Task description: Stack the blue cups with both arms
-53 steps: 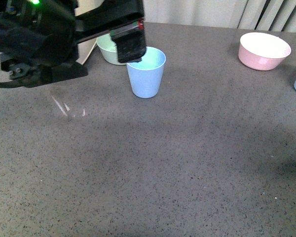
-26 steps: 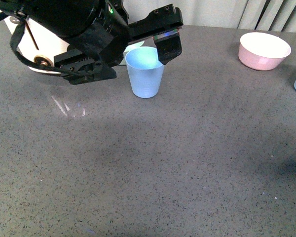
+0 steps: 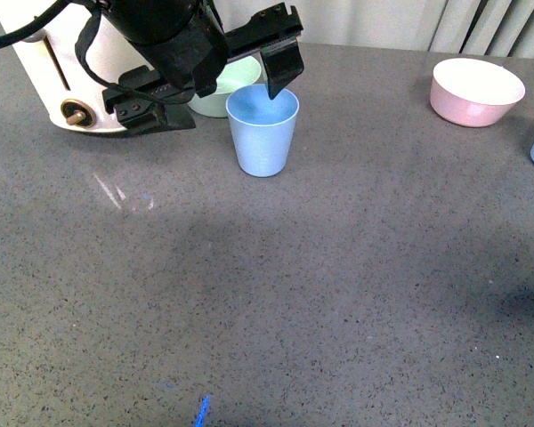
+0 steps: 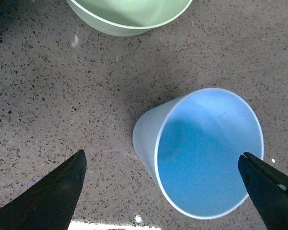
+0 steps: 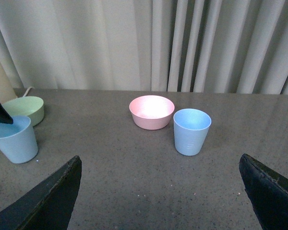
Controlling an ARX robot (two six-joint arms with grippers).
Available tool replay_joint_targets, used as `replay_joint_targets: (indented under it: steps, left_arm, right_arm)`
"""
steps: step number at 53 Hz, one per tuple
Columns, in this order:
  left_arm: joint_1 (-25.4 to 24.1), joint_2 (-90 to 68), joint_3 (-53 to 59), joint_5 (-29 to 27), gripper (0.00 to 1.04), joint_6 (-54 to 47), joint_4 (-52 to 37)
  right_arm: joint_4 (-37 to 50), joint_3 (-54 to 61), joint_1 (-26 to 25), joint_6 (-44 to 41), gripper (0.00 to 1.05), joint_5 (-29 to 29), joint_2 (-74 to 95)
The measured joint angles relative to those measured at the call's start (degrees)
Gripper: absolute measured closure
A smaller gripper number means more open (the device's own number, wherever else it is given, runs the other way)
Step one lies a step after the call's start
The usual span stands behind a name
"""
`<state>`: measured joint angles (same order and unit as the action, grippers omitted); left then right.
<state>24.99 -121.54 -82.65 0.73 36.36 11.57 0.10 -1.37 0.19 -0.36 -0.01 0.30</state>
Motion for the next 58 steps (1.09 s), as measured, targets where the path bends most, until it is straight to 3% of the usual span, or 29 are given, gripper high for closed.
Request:
replay_joint_targets:
  steps: [11, 24, 33, 40, 58]
  left_arm:
    - [0.02, -2.64, -2.14, -1.64, 0.11, 0.26, 1.18]
    - [1.40, -3.85, -3.89, -1.79, 0.55, 1.22, 4.15]
    - [2.91, -4.15, -4.11, -1.73, 0.77, 1.51, 5.18]
    - [4.59, -4.13, -4.07, -0.81, 1.02, 2.29, 6.32]
    - [12.48, -0.96, -1.70, 0.66, 1.03, 5.27, 7.93]
  right_arm:
    - [0.00, 0.02, 0.00, -0.02, 0.09, 0.00, 0.00]
    - [0.00, 0.02, 0.00, 0.00, 0.09, 0.00, 0.00]
    - [0.00, 0.02, 0.00, -0.02, 0.09, 0.00, 0.00]
    - [0.00, 0.00, 0.00, 0.00, 0.09, 0.00, 0.00]
    - [0.00, 0.00, 0.00, 0.00, 0.09, 0.00, 0.00]
